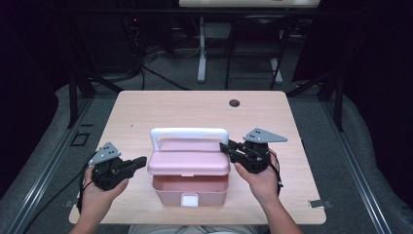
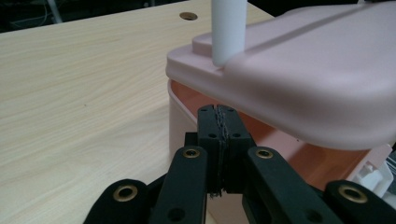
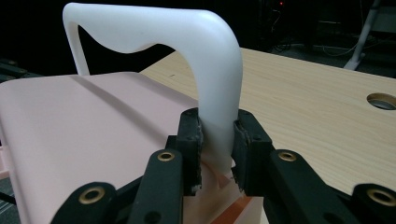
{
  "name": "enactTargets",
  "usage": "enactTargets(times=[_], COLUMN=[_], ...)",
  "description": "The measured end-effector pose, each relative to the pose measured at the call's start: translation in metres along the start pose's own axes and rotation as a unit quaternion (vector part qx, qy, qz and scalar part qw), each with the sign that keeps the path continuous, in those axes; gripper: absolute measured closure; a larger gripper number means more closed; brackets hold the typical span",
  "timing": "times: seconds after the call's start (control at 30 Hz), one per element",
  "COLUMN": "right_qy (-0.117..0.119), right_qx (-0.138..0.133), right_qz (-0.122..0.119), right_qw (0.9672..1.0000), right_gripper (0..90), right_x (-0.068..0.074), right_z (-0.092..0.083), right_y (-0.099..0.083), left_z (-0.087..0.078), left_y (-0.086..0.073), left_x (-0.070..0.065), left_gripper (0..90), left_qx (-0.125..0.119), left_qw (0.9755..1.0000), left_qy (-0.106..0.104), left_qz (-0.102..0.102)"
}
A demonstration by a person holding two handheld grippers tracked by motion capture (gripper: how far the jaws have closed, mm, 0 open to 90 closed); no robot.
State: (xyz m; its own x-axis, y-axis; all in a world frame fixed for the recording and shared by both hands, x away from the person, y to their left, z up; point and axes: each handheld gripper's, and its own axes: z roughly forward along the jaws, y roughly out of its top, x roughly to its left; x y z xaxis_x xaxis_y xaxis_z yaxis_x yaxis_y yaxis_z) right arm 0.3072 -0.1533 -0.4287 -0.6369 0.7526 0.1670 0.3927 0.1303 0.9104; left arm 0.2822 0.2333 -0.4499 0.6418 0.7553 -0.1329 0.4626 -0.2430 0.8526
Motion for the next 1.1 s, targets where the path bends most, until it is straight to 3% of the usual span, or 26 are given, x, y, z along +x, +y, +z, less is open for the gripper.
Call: enactTargets(times=[0.43, 1.1], right_qy=[0.002, 0.001], right_qx=[-0.001, 0.0], right_qz=[0.0, 0.0], right_qw=[1.0, 1.0], right_gripper=[73.6, 73.5], right_x=[-0.001, -0.001], right_z=[0.0, 0.001], right_y=[0.0, -0.002], left_z=[0.009, 0.013], left_y=[-0.005, -0.004], left_x=[-0.017, -0.034], left_gripper=[89.7, 89.7], left_qx=[0.022, 0.029], left_qw=[0.9992, 0.9973], left_qy=[-0.03, -0.057], left_qz=[0.018, 0.035])
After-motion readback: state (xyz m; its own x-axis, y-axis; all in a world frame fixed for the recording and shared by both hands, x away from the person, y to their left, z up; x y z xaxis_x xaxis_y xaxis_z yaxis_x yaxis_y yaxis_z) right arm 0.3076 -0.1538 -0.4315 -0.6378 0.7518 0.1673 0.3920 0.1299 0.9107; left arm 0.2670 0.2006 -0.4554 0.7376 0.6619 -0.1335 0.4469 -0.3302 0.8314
